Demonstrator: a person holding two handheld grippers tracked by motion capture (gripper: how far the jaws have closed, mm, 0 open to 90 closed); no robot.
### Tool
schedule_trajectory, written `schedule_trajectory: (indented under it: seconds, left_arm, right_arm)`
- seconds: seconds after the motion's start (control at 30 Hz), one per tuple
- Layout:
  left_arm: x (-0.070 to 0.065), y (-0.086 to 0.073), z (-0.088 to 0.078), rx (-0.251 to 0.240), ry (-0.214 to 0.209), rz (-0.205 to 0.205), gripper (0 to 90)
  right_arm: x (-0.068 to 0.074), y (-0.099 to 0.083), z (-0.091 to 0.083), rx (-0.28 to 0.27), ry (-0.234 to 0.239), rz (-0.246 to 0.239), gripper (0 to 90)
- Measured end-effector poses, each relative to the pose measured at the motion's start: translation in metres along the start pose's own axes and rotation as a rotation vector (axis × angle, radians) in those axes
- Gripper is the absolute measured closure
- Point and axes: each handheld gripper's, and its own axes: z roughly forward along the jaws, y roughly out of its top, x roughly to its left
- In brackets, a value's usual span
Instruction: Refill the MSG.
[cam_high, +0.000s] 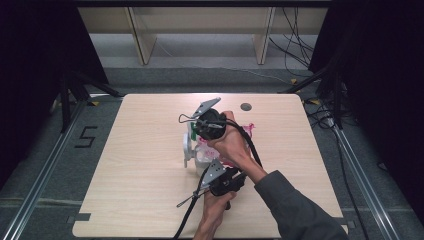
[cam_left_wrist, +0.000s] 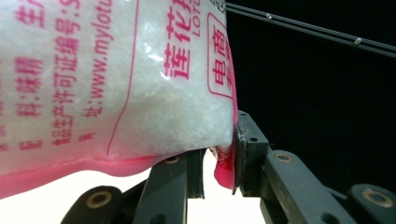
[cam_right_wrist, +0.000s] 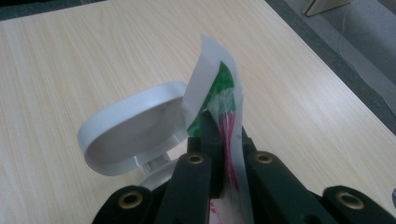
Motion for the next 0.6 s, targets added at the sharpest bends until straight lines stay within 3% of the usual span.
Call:
schedule_trajectory:
  seconds: [0.17,0.2,0.3,0.33,0.4,0.43,0.5,0.57,0.6]
  left_arm:
    - [0.0006,-0.0021,0.0019,0.006,-0.014,-0.011,75.9]
    - [0.0006,-0.0021,0.0018,0.006,-0.013,-0.010,75.8]
    - [0.0004,-0.0007,0.0008,0.002,-0.007,-0.001,75.8]
    - [0.0005,-0.0009,0.0011,-0.002,-0.010,-0.003,75.9]
    - [0.0008,-0.0015,0.0014,0.003,-0.014,-0.006,75.8]
    - [0.0005,-0.0018,0.0015,0.005,-0.015,-0.012,75.8]
    - [0.0006,-0.0013,0.0009,-0.002,-0.017,-0.015,75.8]
    - [0.0002,-0.0002,0.0000,-0.002,-0.018,-0.012,75.8]
    - [-0.0002,0.0003,-0.0010,-0.004,-0.007,-0.012,75.8]
  right_arm:
    - [-0.0002,-0.0006,0.0019,0.005,-0.009,-0.024,90.0]
    - [-0.0009,-0.0007,0.0013,0.025,-0.007,-0.016,90.0]
    - [0.0002,0.0000,-0.0010,0.012,-0.005,0.026,90.0]
    - [-0.0019,0.0001,-0.0012,-0.003,0.000,-0.017,90.0]
    - [-0.0003,0.0002,-0.0003,0.003,0.003,-0.006,90.0]
    - [-0.0006,-0.0010,0.0019,0.008,-0.014,-0.027,90.0]
    - [0.0017,-0.0012,0.0033,0.018,-0.002,0.024,90.0]
    - [0.0002,-0.0004,0.0014,0.010,-0.006,0.009,90.0]
    - [-0.0016,-0.0002,0.0002,0.003,0.001,-0.022,90.0]
